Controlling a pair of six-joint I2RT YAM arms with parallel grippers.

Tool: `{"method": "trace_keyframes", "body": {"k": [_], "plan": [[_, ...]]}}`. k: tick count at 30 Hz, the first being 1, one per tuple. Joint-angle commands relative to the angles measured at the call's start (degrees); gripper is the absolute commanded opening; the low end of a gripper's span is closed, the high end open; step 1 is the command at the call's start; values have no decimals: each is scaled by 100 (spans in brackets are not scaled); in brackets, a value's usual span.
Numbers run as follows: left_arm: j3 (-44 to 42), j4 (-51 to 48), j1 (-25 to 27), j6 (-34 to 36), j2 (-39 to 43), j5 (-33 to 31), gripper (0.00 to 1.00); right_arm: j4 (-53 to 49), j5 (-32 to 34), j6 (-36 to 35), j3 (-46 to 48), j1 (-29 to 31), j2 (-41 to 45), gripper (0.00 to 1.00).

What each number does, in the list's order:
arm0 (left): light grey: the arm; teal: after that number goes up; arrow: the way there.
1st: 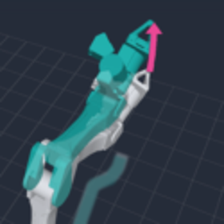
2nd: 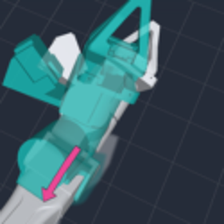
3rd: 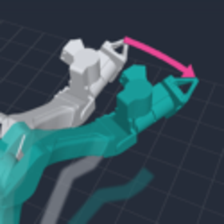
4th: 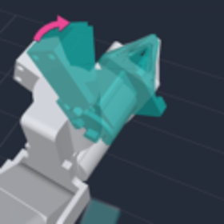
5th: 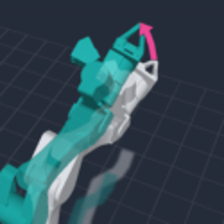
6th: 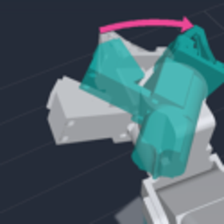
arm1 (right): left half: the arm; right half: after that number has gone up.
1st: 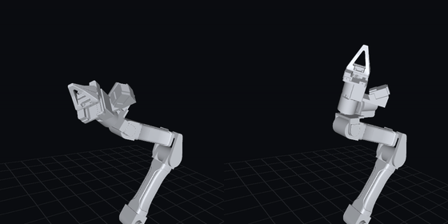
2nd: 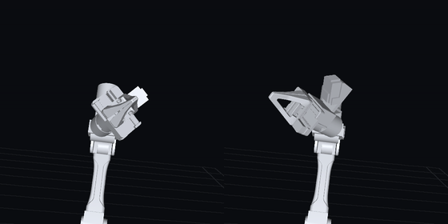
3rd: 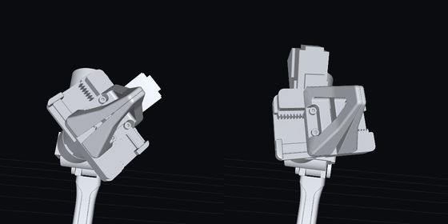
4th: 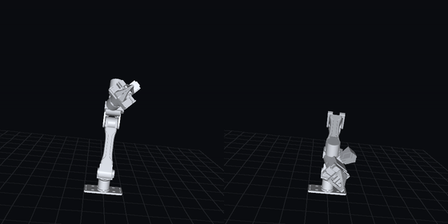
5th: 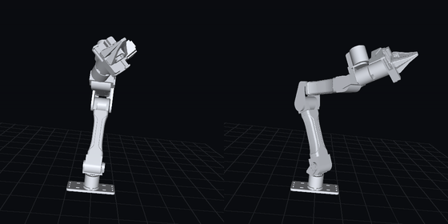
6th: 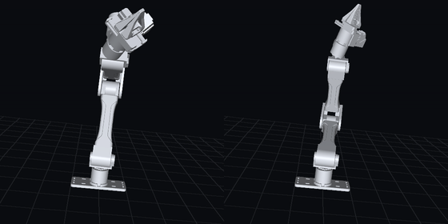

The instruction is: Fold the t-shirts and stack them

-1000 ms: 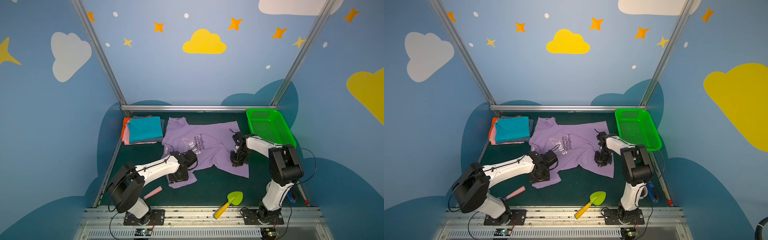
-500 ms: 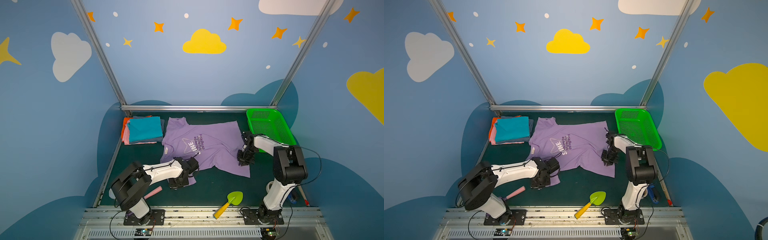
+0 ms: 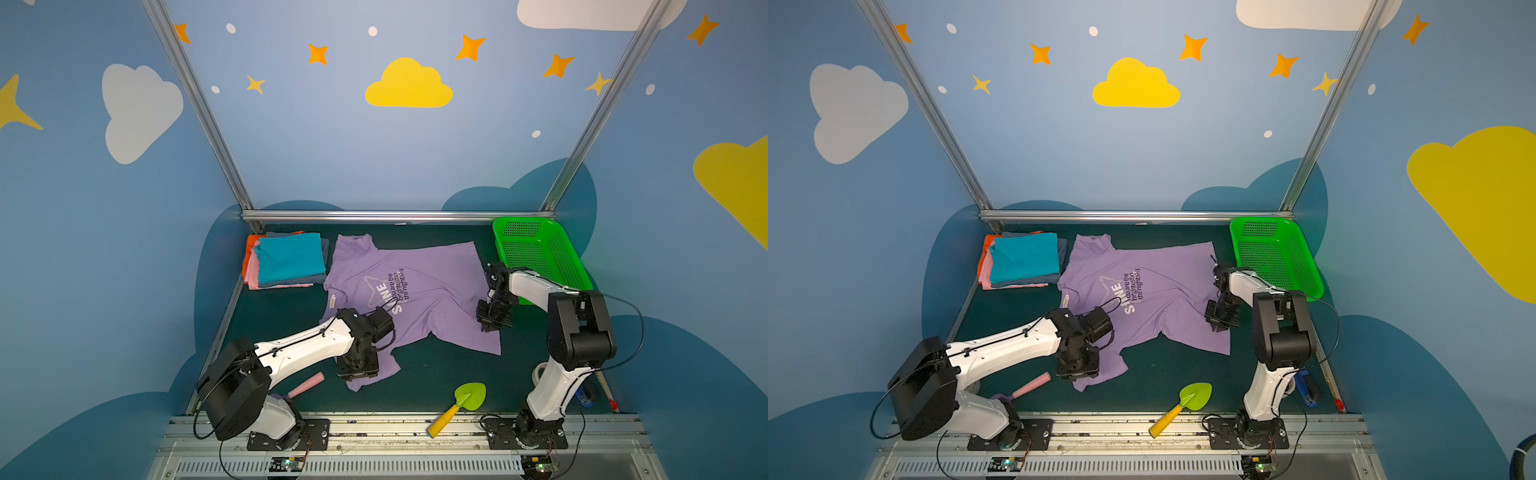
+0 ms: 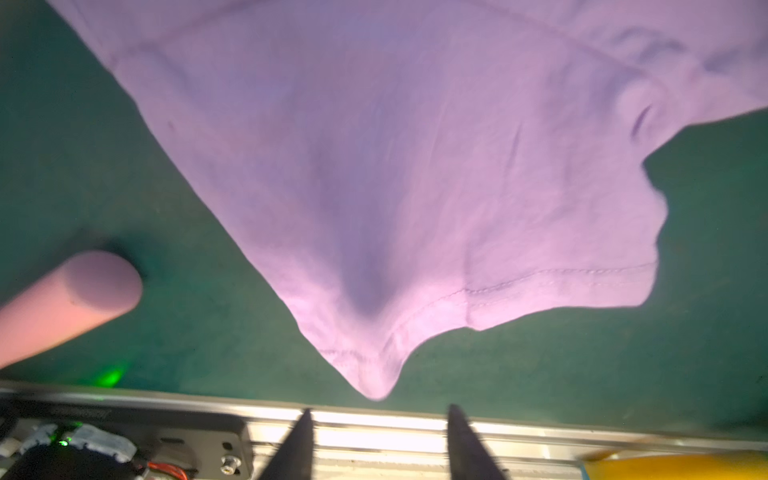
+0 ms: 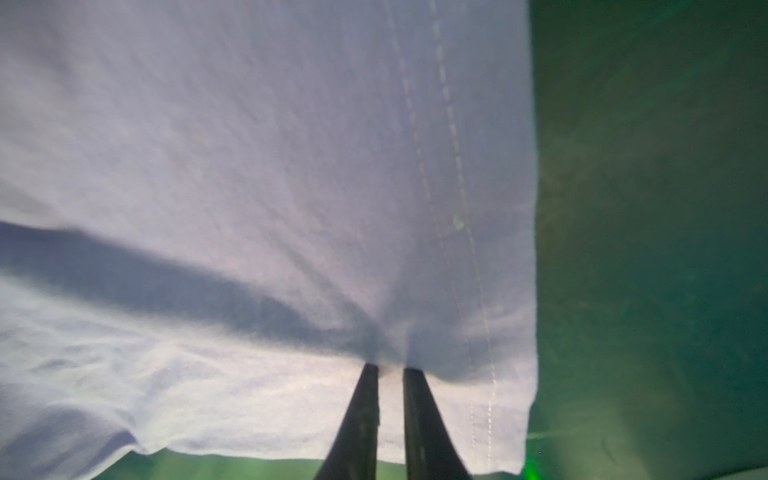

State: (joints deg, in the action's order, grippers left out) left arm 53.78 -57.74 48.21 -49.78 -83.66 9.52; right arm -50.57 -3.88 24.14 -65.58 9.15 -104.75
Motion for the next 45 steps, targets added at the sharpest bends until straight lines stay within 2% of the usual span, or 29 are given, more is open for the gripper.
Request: {"method": "trace_keyframes", "body": {"k": [1, 6, 9, 11, 15, 20, 25, 28, 32, 37, 40, 45], "plan": [[153, -261, -129, 197, 5, 195, 59, -130, 45, -31, -121, -16, 92, 15], [219, -162, -250, 315, -86, 170, 51, -138, 189, -17, -134, 164, 261, 15], [143, -24, -258, 354, -392, 121, 48, -176, 438, 28, -263, 445, 192, 15], [71, 141, -248, 350, -634, 137, 43, -162, 356, 58, -315, 485, 48, 15], [-250, 641, -228, 204, -942, 349, 36, 7, -72, 151, -182, 244, -194, 13], [-886, 974, -172, -4, -964, 598, 36, -10, 9, 141, -6, 24, -126, 8], [-1621, 767, -151, -227, -581, 699, 36, -51, 30, 200, 238, -371, 207, 3], [-1665, 281, -201, -273, -275, 473, 35, 29, 169, 246, 454, -586, 589, 0], [-713, -605, -467, 40, -168, -389, 35, 101, 255, 154, 405, -409, 1071, 0], [1362, -1417, -643, 573, -752, -1579, 35, -54, 933, 93, -212, 751, 1112, 0], [2205, -1420, -737, 791, -1207, -1914, 36, 76, 994, 129, -434, 1303, 887, 0], [2911, -974, -1181, 1042, -1855, -2212, 34, 51, 872, 113, -1046, 1773, 238, 0]]}}
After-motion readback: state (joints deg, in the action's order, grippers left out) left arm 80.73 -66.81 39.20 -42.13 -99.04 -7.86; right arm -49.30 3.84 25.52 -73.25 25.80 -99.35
